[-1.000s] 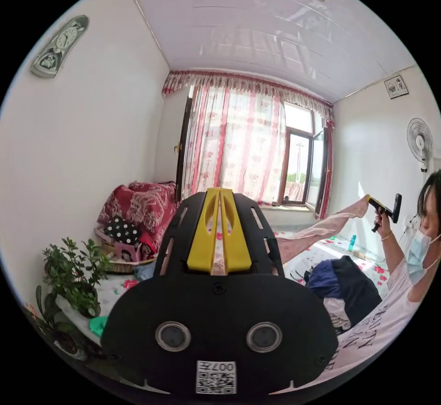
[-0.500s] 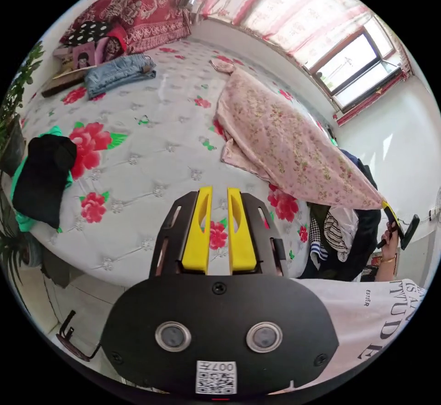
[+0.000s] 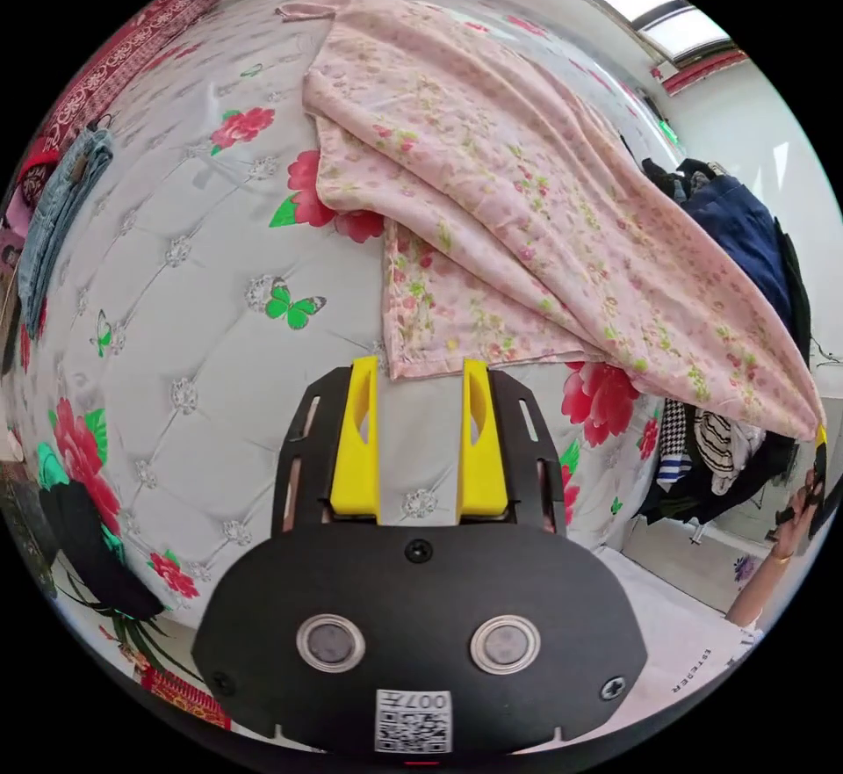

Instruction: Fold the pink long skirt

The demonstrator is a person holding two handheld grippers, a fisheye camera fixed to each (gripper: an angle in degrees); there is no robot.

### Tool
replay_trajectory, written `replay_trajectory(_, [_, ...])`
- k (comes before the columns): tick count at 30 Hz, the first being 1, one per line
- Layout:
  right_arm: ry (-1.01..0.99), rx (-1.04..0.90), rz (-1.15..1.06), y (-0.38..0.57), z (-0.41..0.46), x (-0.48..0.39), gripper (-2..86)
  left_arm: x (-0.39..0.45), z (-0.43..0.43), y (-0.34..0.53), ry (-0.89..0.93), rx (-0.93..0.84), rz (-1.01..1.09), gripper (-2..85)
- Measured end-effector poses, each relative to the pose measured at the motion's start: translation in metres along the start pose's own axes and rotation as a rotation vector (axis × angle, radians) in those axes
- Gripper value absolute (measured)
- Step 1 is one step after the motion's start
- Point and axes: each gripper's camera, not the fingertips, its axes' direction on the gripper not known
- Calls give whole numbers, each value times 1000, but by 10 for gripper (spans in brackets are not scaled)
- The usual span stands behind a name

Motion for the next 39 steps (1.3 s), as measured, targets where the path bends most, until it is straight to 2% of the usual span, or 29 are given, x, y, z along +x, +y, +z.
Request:
replay_trajectory(1, [3, -1, 9, -7, 4, 2, -3, 8, 4, -12, -101, -37, -2, 132])
replay_trajectory(5, [-19, 12, 45, -31, 17, 15, -2, 31, 1, -38, -166, -2, 111, 79])
replay_trajectory(6, [-23, 12, 49, -34, 19, 17, -2, 36, 3, -41, -197, -2, 142, 30])
replay_trajectory(8, [-34, 2, 59, -46, 29, 26, -3, 35, 2, -40, -182, 12, 175, -1])
replay_trajectory(11, [-25, -29, 56, -51, 43, 36, -3, 0, -16, -16, -12, 105, 113, -8])
replay_trajectory(12, [-22, -38, 57, -50, 46, 39, -3, -21, -30, 5, 34, 162, 73, -9])
replay_trajectory(14, [-46, -105, 68, -43, 64, 50, -3, -54, -51, 49, 1, 235, 7, -9])
replay_trajectory(16, [-87, -192, 80, -32, 84, 59, -3, -93, -78, 128, -163, 270, -80, -10])
replay_trajectory(17, [-107, -264, 80, -22, 99, 62, -3, -102, -83, 149, -189, 266, -102, -10])
replay_trajectory(22, [-279, -584, 83, 27, 167, 66, -3, -170, -116, 346, -172, 176, -395, -10])
replay_trajectory(25, [-375, -734, 111, 49, 206, 73, -3, -183, -115, 414, -137, 146, -537, -10])
replay_trajectory(27, [-431, -809, 101, 50, 234, 78, -3, -187, -109, 425, -72, 169, -579, -10])
replay_trajectory(30, [-470, -847, 67, 33, 264, 82, -3, -189, -91, 389, 22, 240, -534, -10])
replay_trajectory(35, [-600, -795, 117, -88, 326, 106, -3, -194, -74, 227, 109, 254, -364, -10])
replay_trajectory(36, [-602, -755, 145, -114, 326, 114, -3, -199, -93, 181, 131, 299, -356, -10])
replay_trajectory(38, [-593, -506, 231, -246, 294, 152, -3, -210, -152, 118, 158, 413, -372, -10])
replay_trajectory(39, [-556, -327, 245, -320, 248, 169, -3, -216, -210, 85, 179, 517, -380, -10])
